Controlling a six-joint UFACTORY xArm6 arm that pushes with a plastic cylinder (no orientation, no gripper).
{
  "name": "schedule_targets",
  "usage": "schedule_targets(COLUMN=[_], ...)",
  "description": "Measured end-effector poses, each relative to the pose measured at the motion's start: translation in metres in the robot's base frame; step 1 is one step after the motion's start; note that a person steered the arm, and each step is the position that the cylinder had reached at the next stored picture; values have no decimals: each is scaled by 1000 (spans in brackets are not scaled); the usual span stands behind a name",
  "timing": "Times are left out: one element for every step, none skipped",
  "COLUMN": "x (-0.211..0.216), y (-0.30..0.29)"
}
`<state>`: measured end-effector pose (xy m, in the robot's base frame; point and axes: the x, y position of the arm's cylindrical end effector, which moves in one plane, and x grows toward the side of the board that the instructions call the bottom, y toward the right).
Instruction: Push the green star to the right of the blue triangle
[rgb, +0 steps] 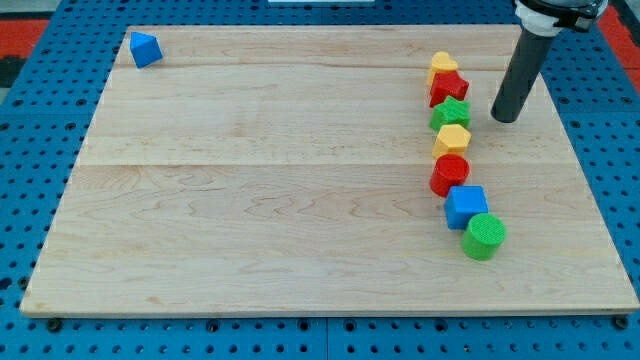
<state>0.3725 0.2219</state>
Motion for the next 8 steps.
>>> schedule_targets(x=[0,0,11,27,-7,-25,21,-6], y=[0,0,2,-5,-70,-146,-152,-210])
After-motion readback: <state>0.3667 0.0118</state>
